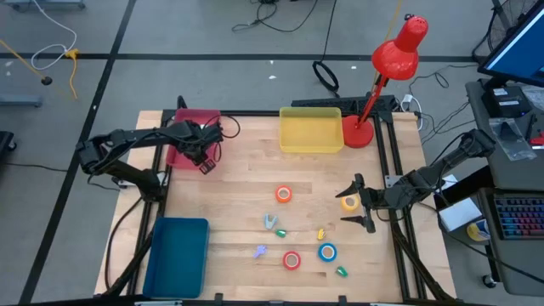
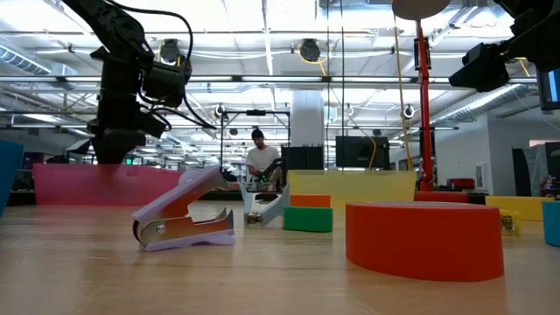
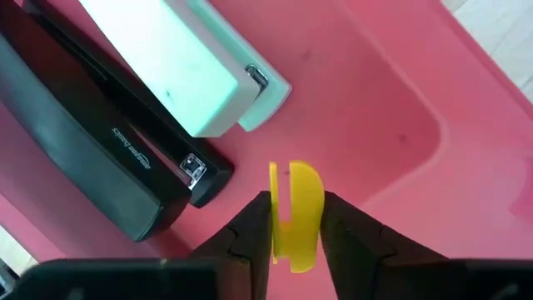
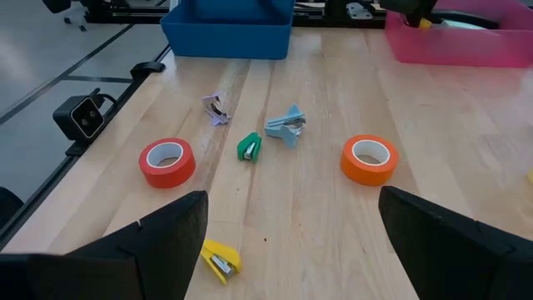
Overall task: Pick and place Stapler, Stapler remover, tape
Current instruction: Put the left yellow stapler into the pink bin, then put the left green stapler into the pink bin
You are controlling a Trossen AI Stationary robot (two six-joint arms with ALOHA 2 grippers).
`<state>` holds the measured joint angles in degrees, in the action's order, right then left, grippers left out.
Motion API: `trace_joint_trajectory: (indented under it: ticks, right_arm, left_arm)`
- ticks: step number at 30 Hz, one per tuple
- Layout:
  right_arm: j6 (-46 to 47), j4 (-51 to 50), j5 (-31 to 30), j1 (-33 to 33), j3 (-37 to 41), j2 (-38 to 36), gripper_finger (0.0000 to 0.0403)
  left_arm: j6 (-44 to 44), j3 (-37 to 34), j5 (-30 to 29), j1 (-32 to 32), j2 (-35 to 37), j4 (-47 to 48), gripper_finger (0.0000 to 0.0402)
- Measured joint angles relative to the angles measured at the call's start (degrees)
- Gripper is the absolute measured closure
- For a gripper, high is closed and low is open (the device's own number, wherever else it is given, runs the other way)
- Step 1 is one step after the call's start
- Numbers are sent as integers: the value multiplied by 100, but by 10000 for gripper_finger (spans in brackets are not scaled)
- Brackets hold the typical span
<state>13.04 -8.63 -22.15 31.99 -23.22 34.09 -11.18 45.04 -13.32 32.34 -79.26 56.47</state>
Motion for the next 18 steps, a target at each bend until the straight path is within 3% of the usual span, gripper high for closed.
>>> trace_joint_trajectory:
  ticks: [10, 18]
  right_arm:
    - [0, 30, 0, 0, 0, 0, 58]
    - [-17, 107, 0, 0, 0, -2, 59]
  left_arm:
    - [-50, 2, 0, 0, 0, 4, 204]
    - [-212, 449, 108, -54, 26, 183, 184]
